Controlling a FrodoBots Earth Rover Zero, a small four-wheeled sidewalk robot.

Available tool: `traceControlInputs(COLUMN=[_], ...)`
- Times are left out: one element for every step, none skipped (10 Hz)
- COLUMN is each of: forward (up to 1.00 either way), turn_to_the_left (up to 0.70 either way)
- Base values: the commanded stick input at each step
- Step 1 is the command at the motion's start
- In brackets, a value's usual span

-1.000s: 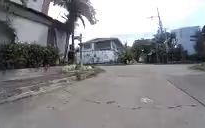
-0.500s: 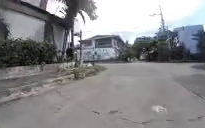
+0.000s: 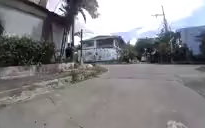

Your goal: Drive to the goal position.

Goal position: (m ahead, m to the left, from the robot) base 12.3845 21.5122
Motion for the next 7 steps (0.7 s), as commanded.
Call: traceControlInputs(forward=[0.70, 0.70, 0.70, 0.70, 0.70, 0.70, 0.70], turn_to_the_left=[-0.35, -0.35, -0.35, -0.34, -0.20, -0.04, 0.00])
